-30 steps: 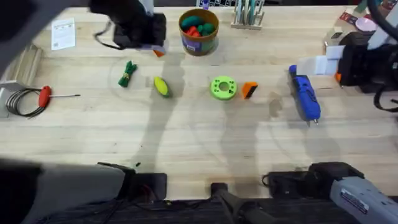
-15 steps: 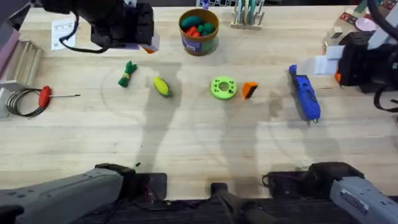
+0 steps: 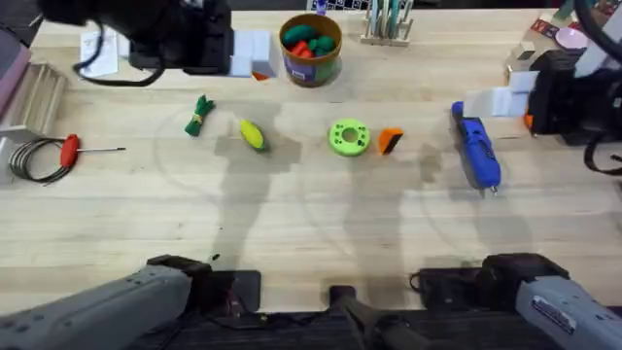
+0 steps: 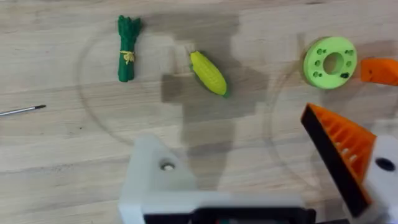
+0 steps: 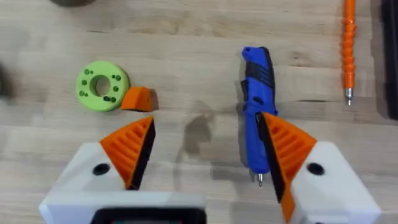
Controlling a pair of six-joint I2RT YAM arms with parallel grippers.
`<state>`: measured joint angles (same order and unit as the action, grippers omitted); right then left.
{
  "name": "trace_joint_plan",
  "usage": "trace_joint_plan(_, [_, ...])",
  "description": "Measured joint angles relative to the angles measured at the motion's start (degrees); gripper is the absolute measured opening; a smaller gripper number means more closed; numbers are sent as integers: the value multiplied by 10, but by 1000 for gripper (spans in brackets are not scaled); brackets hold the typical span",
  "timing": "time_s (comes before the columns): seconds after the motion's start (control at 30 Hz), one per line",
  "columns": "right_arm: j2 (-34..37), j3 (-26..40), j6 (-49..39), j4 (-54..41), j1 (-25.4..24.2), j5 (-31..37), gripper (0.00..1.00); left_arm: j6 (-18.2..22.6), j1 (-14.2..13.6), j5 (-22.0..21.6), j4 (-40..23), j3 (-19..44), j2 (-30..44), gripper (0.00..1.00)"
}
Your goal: Pick up the gripper from the table and insert it into the empty holder that is missing its gripper. Then pick up a screw, insert it into the mounting hole, and use the screwdriver to tighten it. Finally, clean up the table by picking up the vegetable and placing it into the bucket.
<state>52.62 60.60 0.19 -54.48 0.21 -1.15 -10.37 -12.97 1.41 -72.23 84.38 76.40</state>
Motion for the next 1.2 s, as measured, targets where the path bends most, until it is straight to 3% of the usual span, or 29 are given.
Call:
trace_joint_plan(0.37, [0, 0, 0, -60, 0, 0, 991, 40, 0, -2, 12, 0, -114, 986])
trace_joint_plan(0.47, [0, 0, 0, -81, 0, 0, 991, 44, 0, -8, -24, 0, -135, 986])
trace_joint_plan(0.6, [0, 0, 0, -109, 0, 0, 992, 46, 0, -18, -55, 0, -147, 987])
trace_joint_plan(1.0, [0, 0, 0, -176, 0, 0, 991, 48, 0, -94, -54, 0, -145, 984])
trace_joint_plan(1.1, [0, 0, 0, -183, 0, 0, 991, 50, 9, -102, -46, 0, -153, 985])
trace_joint_plan(1.2, [0, 0, 0, -189, 0, 0, 992, 50, 34, -102, -7, -14, -186, 985])
